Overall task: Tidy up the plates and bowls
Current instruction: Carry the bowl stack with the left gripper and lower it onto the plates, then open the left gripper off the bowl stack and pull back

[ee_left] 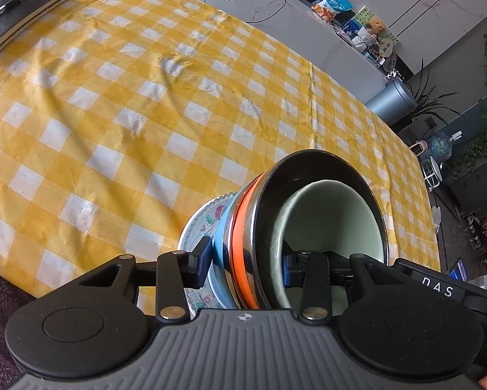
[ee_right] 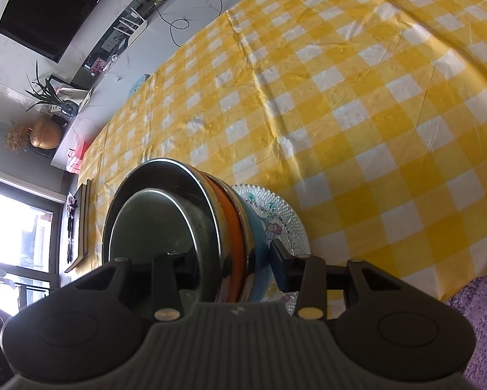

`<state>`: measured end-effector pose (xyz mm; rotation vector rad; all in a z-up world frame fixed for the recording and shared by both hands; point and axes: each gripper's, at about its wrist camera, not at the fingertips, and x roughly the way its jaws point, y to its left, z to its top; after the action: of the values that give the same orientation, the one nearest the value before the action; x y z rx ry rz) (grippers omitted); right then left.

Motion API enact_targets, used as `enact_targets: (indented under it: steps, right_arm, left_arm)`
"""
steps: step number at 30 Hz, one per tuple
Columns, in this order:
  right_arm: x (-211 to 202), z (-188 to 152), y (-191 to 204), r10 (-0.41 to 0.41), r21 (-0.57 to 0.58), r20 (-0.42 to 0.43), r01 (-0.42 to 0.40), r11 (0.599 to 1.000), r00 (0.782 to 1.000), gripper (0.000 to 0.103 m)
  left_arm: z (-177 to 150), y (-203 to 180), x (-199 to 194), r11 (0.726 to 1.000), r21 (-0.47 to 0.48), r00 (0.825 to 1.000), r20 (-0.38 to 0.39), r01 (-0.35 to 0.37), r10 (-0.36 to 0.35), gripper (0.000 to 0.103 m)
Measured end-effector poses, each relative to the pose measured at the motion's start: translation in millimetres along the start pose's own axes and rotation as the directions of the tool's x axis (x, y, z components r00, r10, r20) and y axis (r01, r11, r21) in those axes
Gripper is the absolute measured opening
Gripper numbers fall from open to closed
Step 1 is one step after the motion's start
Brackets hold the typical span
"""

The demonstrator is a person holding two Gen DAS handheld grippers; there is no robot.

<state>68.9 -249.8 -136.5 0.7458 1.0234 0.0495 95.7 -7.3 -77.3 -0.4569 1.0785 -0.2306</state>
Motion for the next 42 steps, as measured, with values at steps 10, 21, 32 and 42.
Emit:
enact_targets:
  steps: [10,21,32,42]
  right_arm:
    - [-8.7,0.2,9.2,-0.014,-0.041,0.052,0.016,0.999,0.999,0.051]
    - [-20.2,-2.8,20.6,-0.024,-0.104,0.112,0.036,0.994,0.993,0.072]
    - [-60.3,-20.5,43.6,0.003,-0.230,0.256,0.058,0.971,0.967,0.084]
    - [-99.3,-69.9,67.3,0.042,-0.416,0.453,0.170,0.893,0.891,0.089]
  left_arm:
    - [1.2,-0.4,-2.7,1.000,0.004,1.000,0.014,0.007,-0.007,0.047]
    - [2.6,-5.3,-21.5,0.999,0.046,0.997,0.081,0.018,-0.021,0.061]
    - [-10.9,-22.2,-78.1,0.968,0.242,0.961,0.278,-0.063,-0.007,0.061]
    - [-56.8,-33.8,-121.9,0.857,0.431,0.868,0.496,-0.284,0.038,0.065]
